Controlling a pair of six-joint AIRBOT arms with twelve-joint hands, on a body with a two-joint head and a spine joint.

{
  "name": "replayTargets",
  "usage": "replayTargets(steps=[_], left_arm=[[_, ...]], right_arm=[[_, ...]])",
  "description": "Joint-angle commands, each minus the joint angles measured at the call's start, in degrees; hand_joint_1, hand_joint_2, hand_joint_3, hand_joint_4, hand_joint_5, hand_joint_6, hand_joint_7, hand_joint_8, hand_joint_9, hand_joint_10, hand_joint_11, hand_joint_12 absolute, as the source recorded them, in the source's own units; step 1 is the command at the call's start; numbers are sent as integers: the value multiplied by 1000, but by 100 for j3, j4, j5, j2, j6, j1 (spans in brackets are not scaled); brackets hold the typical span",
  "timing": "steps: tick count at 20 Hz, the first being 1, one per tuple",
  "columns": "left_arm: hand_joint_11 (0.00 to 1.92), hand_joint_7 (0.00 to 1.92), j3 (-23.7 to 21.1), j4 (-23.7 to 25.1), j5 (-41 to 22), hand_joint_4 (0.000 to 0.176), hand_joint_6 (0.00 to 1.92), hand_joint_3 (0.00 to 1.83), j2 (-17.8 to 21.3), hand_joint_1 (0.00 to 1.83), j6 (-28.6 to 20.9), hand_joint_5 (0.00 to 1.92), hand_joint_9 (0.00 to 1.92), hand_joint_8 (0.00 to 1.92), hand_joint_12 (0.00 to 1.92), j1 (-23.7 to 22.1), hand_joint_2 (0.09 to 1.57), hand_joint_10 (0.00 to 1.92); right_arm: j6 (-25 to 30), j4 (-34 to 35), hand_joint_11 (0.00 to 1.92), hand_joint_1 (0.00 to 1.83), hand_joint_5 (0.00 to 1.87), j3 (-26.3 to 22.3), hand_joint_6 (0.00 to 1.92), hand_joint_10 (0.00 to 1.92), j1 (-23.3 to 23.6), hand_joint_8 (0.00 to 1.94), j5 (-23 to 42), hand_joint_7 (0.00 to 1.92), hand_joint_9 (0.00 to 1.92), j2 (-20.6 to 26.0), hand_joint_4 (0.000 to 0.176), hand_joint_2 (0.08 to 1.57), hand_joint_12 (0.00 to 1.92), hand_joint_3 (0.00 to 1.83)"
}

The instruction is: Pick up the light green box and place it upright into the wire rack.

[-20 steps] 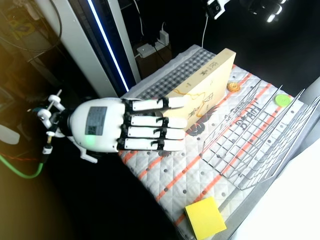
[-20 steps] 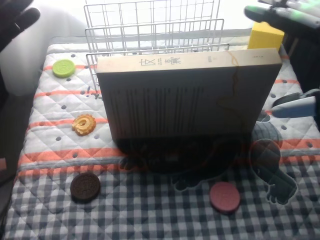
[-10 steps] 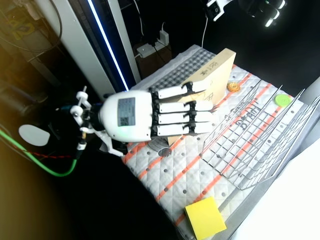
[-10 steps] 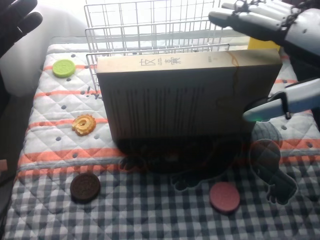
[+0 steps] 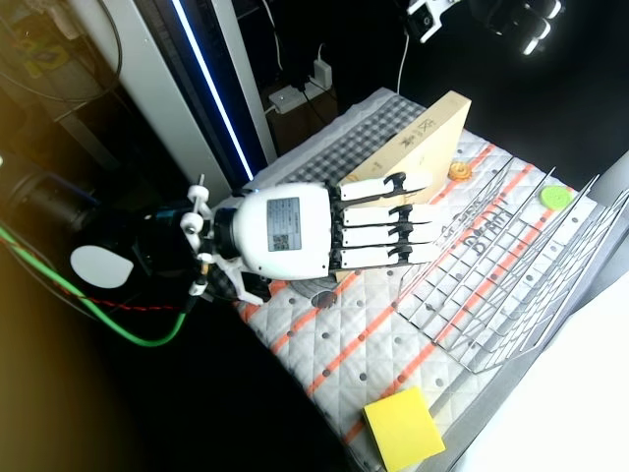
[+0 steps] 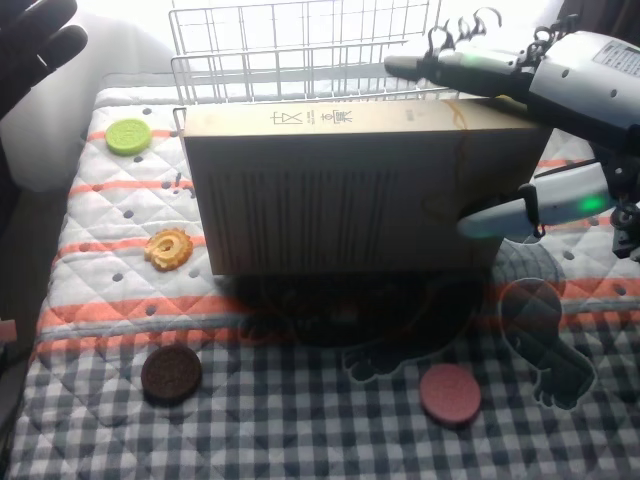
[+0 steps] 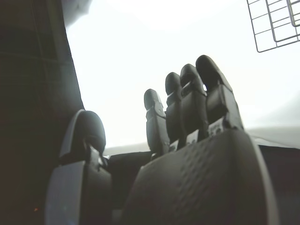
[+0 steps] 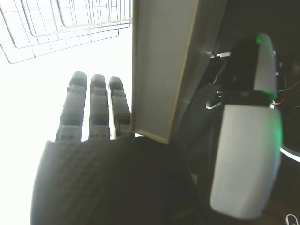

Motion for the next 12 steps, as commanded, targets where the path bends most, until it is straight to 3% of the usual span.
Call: replayTargets(steps=[1, 2, 3, 4, 5, 6, 7, 9, 12], left_arm=[[38, 360, 32, -105, -691, 127, 3, 0, -15, 651, -47, 459, 297, 7, 663, -77, 1106, 5], [32, 357, 32, -112, -697, 128, 0, 0, -16, 648, -47, 454, 297, 5, 662, -76, 1106, 5], [35, 355, 31, -117, -704, 128, 0, 0, -17, 644, -47, 452, 291, 4, 663, -76, 1106, 2], [35, 351, 30, -121, -712, 119, 2, 1, -18, 646, -47, 457, 291, 2, 661, -75, 1109, 2], [38, 342, 29, -123, -715, 108, 3, 2, -20, 649, -47, 459, 292, 0, 661, -74, 1112, 2], [39, 339, 29, -123, -715, 111, 2, 2, -22, 638, -47, 460, 294, 0, 657, -74, 1113, 2], [44, 339, 29, -126, -715, 120, 1, 5, -24, 608, -47, 445, 293, 0, 653, -74, 1120, 1], [55, 344, 28, -129, -715, 127, 3, 4, -25, 598, -47, 447, 297, 2, 654, -74, 1120, 2], [52, 346, 22, -140, -726, 124, 0, 4, -25, 631, -47, 443, 300, 1, 662, -73, 1127, 3]], right_arm=[[11, 87, 266, 980, 533, -38, 3, 94, 17, 53, 342, 708, 698, -27, 0, 996, 996, 0], [11, 87, 275, 996, 618, -49, 21, 716, 17, 199, 344, 759, 574, -26, 0, 1009, 1393, 0], [11, 86, 320, 1015, 804, -65, 35, 1114, 17, 594, 346, 725, 527, -26, 0, 1018, 1549, 1], [11, 85, 369, 1005, 913, -82, 38, 1237, 17, 822, 351, 735, 564, -24, 0, 1017, 1594, 0], [11, 84, 510, 1092, 1012, -104, 704, 1289, 18, 902, 375, 878, 705, -14, 0, 1096, 1706, 0], [11, 85, 581, 1102, 963, -129, 955, 1454, 18, 1025, 415, 896, 743, 12, 0, 1124, 1842, 0], [11, 85, 727, 1112, 927, -169, 1044, 1603, 18, 1162, 471, 923, 811, 42, 0, 1140, 1905, 0], [11, 88, 864, 1127, 904, -219, 1085, 1609, 19, 1203, 564, 996, 951, 42, 0, 1152, 1920, 2], [11, 101, 1007, 1121, 848, -280, 1174, 1107, 21, 758, 734, 1190, 1167, 42, 0, 1189, 1513, 0]])
